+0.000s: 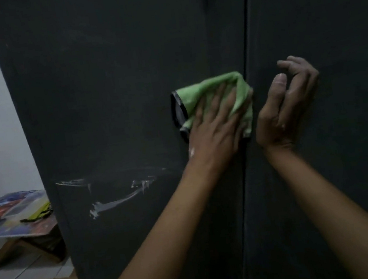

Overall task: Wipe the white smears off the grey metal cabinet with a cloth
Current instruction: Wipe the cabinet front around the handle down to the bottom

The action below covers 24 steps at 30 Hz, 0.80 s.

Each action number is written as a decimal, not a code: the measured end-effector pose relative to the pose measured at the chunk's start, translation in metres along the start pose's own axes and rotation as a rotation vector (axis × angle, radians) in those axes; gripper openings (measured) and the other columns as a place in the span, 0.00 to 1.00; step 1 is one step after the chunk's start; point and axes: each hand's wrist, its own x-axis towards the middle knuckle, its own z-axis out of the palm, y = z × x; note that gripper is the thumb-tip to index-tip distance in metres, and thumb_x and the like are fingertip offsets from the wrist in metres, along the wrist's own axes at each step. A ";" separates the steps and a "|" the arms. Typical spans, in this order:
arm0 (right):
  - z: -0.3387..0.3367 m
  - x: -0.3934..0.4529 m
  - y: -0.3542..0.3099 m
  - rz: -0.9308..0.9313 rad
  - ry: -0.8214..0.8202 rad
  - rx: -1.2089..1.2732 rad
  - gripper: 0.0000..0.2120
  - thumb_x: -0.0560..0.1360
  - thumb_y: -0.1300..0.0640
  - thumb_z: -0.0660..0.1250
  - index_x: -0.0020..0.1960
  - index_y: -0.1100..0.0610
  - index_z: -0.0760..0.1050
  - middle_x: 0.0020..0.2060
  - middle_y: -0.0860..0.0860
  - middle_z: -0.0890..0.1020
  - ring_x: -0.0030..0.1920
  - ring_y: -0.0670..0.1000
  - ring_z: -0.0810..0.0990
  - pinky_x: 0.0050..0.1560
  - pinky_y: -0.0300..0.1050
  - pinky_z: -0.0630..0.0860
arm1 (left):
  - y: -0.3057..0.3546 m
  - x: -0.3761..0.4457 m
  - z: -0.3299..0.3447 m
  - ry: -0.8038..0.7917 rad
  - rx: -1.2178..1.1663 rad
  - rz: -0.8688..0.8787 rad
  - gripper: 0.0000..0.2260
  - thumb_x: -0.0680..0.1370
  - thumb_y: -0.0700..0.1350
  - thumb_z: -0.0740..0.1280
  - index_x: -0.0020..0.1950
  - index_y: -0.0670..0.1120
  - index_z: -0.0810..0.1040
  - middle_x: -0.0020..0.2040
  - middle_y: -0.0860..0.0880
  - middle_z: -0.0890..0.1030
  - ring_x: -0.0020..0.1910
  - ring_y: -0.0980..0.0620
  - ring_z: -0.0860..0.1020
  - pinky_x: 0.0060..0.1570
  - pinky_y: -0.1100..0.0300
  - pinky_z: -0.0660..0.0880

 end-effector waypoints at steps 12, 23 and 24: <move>-0.019 -0.011 0.014 -0.056 -0.097 -0.044 0.17 0.85 0.56 0.55 0.62 0.66 0.77 0.63 0.63 0.77 0.66 0.61 0.76 0.69 0.56 0.70 | 0.001 -0.042 0.022 0.020 0.084 0.069 0.27 0.87 0.53 0.57 0.85 0.52 0.57 0.85 0.47 0.57 0.85 0.45 0.51 0.81 0.44 0.41; 0.002 -0.026 -0.017 -0.068 -0.176 -0.016 0.19 0.85 0.53 0.54 0.63 0.63 0.77 0.65 0.60 0.76 0.67 0.55 0.74 0.69 0.42 0.64 | -0.040 -0.155 0.044 -0.222 0.070 0.302 0.14 0.84 0.49 0.64 0.68 0.48 0.78 0.86 0.47 0.51 0.85 0.45 0.48 0.82 0.44 0.41; 0.004 -0.027 -0.019 -0.066 -0.174 -0.014 0.19 0.85 0.53 0.54 0.63 0.63 0.77 0.65 0.60 0.76 0.67 0.55 0.74 0.69 0.42 0.64 | -0.048 -0.161 0.041 -0.214 0.071 0.282 0.13 0.84 0.49 0.64 0.67 0.48 0.78 0.86 0.47 0.51 0.85 0.45 0.48 0.82 0.43 0.41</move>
